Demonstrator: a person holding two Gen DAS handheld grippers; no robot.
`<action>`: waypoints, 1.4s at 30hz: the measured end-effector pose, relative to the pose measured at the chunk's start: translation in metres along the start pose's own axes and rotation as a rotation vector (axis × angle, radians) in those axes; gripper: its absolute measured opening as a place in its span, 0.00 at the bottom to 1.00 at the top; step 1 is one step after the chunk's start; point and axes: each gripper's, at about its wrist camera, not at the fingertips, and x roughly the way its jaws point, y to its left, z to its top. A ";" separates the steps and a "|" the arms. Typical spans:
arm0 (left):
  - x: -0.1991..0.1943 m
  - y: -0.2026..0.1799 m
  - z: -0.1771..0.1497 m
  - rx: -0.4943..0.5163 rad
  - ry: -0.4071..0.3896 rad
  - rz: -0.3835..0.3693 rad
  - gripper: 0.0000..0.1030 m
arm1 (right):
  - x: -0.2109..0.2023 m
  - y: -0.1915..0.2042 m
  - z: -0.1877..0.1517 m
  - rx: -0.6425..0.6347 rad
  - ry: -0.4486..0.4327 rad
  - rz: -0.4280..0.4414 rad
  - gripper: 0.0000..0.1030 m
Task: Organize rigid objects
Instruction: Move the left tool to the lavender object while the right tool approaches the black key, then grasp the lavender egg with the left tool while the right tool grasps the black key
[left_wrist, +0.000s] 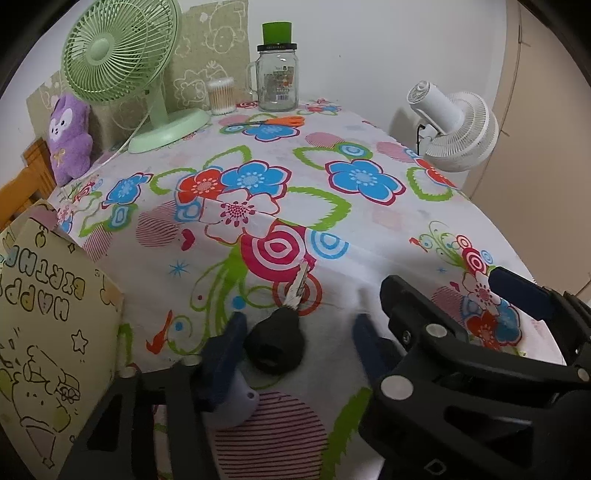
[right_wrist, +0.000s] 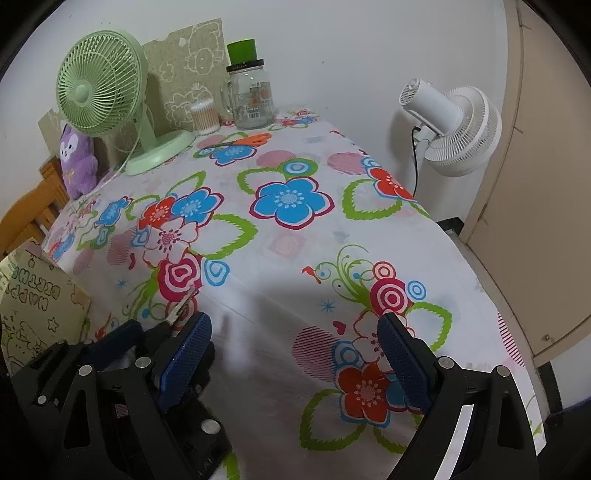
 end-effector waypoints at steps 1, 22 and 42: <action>-0.001 -0.001 -0.001 0.005 0.001 0.008 0.51 | -0.001 0.000 0.000 0.000 -0.003 0.000 0.91; -0.018 0.042 -0.025 -0.115 -0.013 0.058 0.46 | 0.007 0.054 -0.007 -0.134 0.062 0.103 0.91; -0.015 0.055 -0.022 -0.130 -0.004 0.027 0.55 | 0.026 0.081 0.000 -0.214 0.106 0.192 0.65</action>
